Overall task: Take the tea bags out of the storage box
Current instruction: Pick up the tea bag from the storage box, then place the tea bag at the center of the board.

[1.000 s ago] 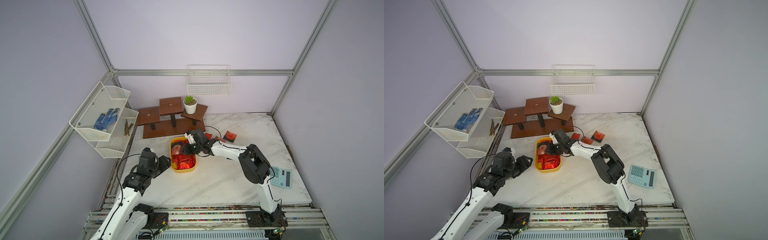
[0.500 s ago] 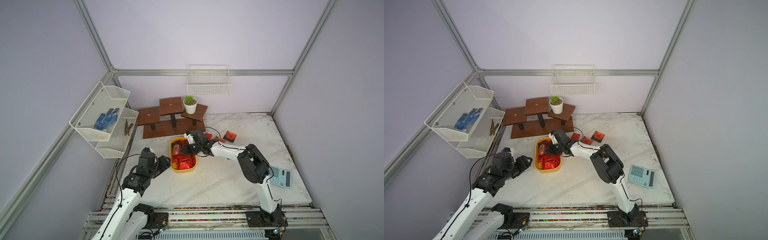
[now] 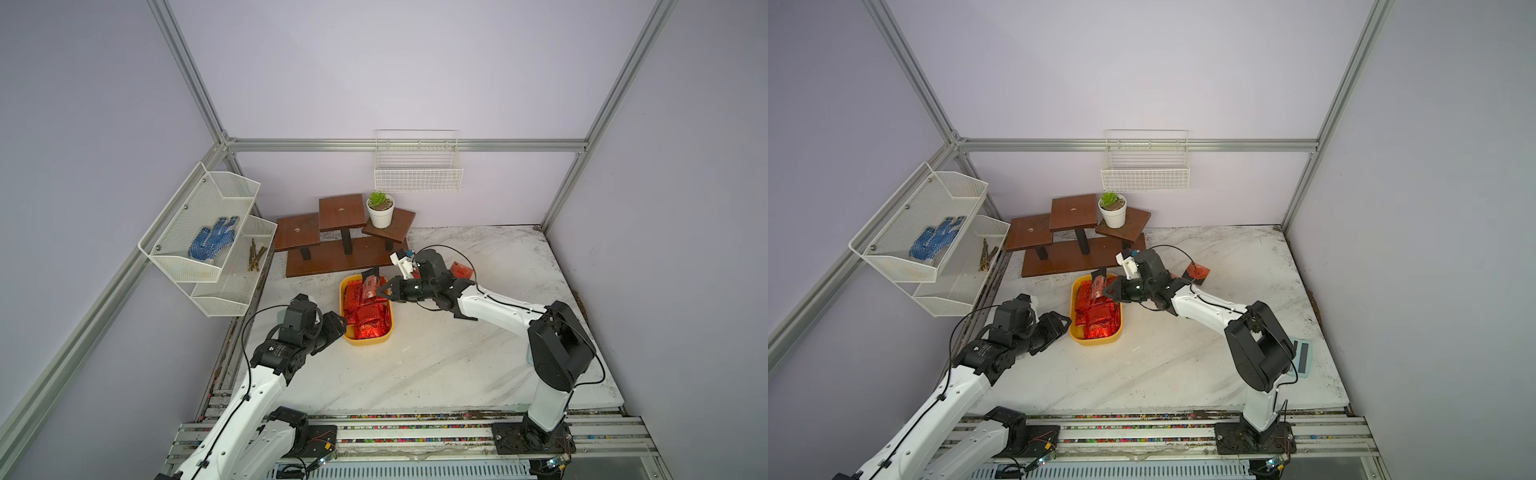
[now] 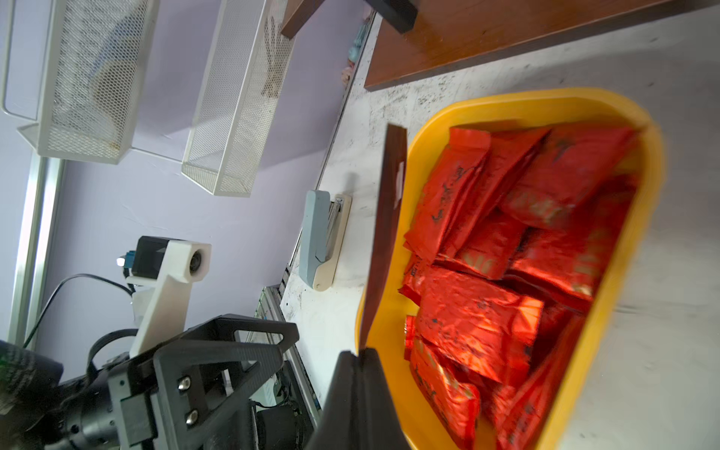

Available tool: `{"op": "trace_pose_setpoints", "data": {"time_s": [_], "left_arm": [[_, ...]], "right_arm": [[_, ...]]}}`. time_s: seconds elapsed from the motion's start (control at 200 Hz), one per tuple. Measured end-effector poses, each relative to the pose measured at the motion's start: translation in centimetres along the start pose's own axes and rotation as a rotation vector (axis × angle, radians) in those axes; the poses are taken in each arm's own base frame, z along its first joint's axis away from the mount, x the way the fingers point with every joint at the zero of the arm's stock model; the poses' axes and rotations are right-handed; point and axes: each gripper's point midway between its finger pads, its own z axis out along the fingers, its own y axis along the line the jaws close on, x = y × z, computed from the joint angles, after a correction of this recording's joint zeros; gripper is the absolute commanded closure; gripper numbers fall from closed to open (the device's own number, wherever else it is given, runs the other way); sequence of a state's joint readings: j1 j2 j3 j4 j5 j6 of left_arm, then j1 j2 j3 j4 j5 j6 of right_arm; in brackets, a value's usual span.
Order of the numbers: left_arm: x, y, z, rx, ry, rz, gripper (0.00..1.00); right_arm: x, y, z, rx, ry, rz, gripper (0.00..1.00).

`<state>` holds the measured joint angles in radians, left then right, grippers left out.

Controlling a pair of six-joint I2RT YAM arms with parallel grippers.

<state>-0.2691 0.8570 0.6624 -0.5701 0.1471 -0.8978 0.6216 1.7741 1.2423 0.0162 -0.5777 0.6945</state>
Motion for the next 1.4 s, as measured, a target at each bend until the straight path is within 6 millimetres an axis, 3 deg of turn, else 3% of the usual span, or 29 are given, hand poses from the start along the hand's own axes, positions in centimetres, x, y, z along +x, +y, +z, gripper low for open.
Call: {"op": "trace_pose_setpoints", "data": {"time_s": [0.435, 0.64, 0.82, 1.035, 1.4], "left_arm": [[1.4, -3.0, 2.0, 0.067, 0.059, 0.058, 0.44], [2.4, -5.2, 2.4, 0.123, 0.099, 0.075, 0.44], [2.6, -6.8, 2.1, 0.173, 0.104, 0.09, 0.44], [2.5, -7.1, 1.9, 0.186, 0.101, 0.084, 0.44], [2.3, -7.5, 1.4, 0.205, 0.09, 0.082, 0.43]], "right_arm": [[-4.8, -11.5, -13.2, 0.179, -0.277, 0.179, 1.0], [-6.4, -17.8, -17.6, 0.248, -0.413, 0.309, 1.0], [-7.7, -22.3, -19.9, 0.285, -0.502, 0.395, 1.0], [-7.5, -27.0, -21.2, 0.332, -0.533, 0.488, 1.0], [-7.0, -30.7, -24.1, 0.406, -0.58, 0.545, 1.0]]}}
